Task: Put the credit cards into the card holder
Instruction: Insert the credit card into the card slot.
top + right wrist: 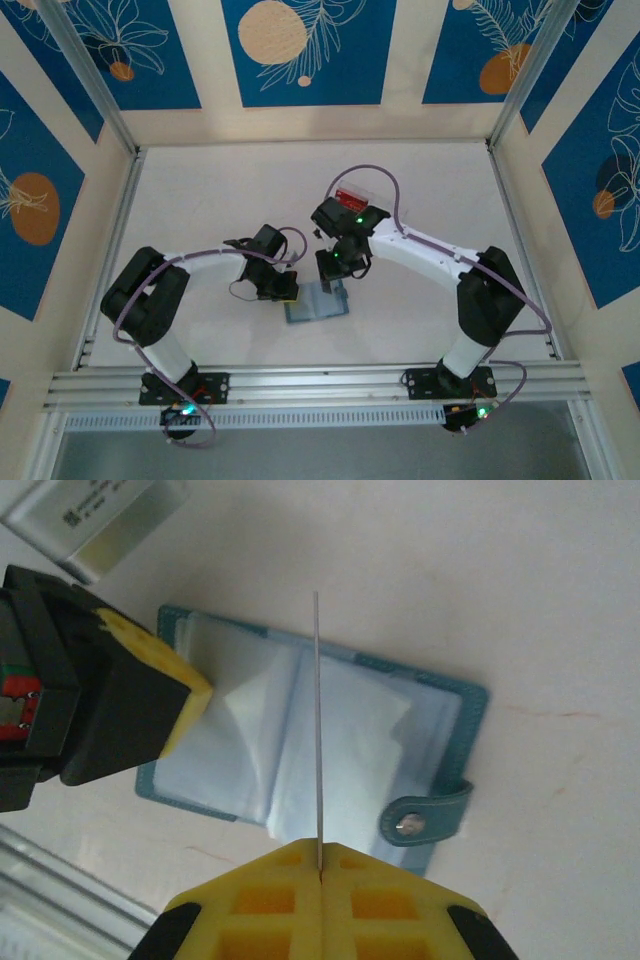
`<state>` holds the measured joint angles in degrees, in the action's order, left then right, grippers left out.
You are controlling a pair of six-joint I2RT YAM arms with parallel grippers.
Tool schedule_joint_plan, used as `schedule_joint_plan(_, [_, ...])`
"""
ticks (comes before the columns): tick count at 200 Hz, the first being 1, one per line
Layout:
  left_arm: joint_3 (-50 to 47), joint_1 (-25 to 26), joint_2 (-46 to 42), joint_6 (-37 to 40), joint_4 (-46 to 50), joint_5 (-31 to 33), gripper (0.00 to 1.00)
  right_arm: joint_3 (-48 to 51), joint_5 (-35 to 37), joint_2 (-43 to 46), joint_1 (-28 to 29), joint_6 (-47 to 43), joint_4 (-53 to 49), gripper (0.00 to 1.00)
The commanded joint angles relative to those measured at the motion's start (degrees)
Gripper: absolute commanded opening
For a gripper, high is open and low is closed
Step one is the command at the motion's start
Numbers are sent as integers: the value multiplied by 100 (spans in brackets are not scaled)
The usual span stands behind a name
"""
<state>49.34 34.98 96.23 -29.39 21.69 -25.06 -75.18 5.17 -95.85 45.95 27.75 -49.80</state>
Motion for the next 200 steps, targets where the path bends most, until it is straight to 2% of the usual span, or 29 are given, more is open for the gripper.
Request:
schedule_joint_plan(1, [-74,-62,98,131,219,150,5,85,-659,-178,122,222,190,0])
schedule_joint_plan(200, [-135,-62,18,138,135,142,5,-58,-1071,-991,17,202,-187,0])
